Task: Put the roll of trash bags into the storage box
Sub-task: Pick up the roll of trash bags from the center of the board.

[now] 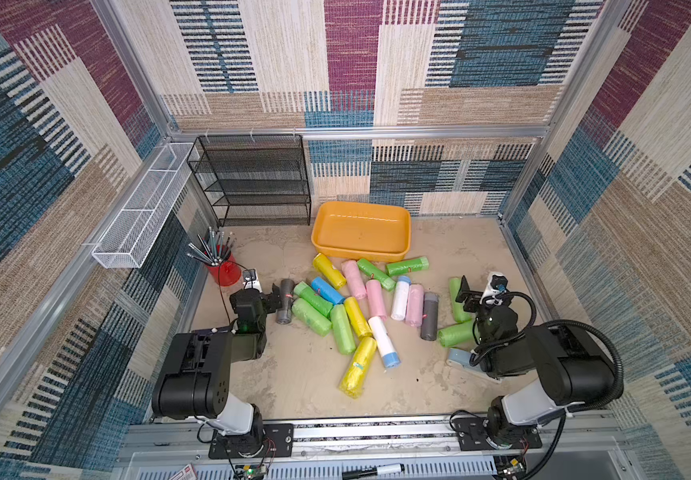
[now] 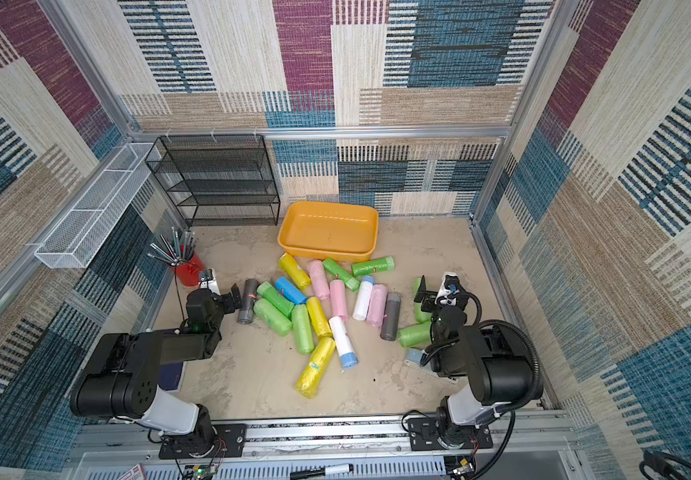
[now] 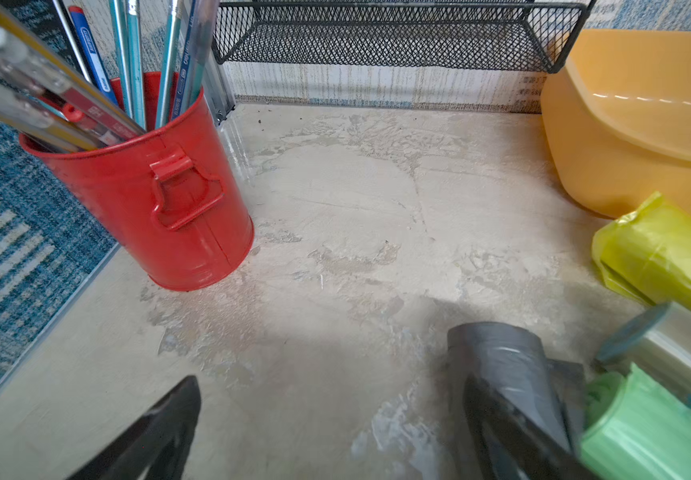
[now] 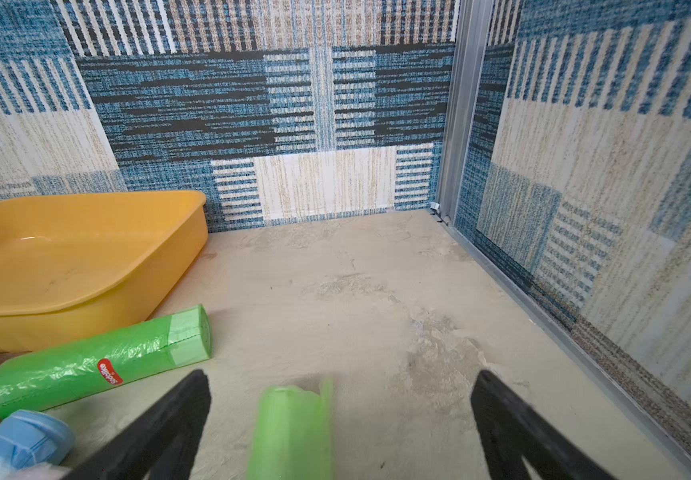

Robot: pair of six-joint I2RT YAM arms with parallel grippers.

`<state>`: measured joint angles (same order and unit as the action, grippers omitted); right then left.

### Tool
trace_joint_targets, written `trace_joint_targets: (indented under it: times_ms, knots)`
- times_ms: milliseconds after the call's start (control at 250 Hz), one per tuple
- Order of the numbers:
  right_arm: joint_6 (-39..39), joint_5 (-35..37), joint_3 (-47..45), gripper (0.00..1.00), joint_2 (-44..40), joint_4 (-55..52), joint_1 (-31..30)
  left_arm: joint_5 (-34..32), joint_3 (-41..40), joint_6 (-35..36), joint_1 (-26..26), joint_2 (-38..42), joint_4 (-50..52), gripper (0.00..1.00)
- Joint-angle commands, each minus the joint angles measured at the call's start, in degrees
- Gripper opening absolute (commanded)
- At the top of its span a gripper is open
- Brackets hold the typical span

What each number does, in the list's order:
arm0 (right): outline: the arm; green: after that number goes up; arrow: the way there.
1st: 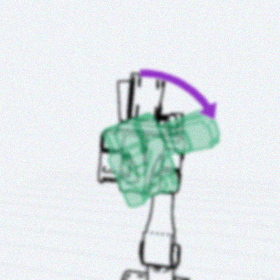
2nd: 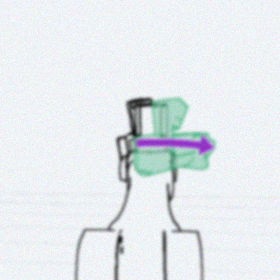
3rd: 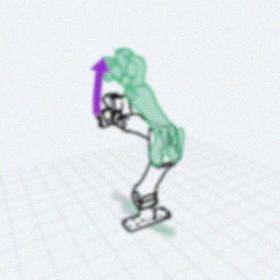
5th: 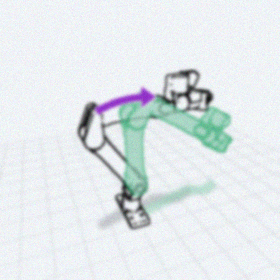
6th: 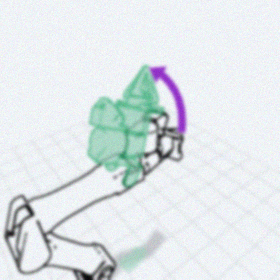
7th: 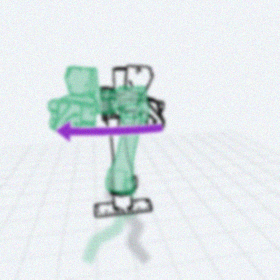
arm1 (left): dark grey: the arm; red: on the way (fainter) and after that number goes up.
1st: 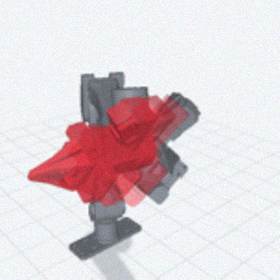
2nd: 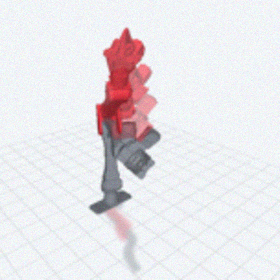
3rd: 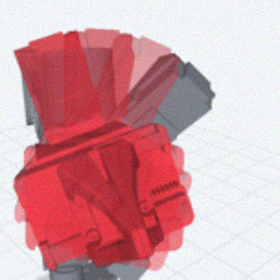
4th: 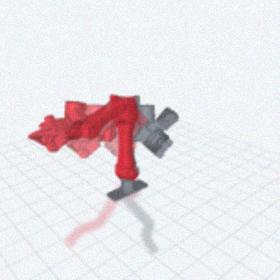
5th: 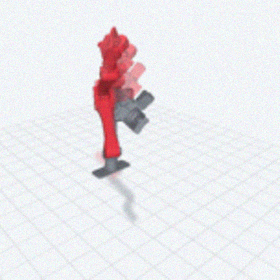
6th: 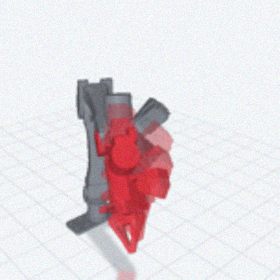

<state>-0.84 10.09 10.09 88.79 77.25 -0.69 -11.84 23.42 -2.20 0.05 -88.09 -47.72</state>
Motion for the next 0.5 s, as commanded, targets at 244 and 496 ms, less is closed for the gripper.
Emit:
trace_joint_targets:
  times_ms: [244,496]
  knots:
    - [-0.5,0.1,0.0,0.99,-0.2,2.0,-0.1,-0.2,-0.1,-0.2,-0.1,0.2,-1.1,0.98]
    - [-0.4,0.1,0.4,0.99,0.0,1.6,-0.1,-0.2,0.0,-0.1,-0.1,0.1,-1.1,0.98]
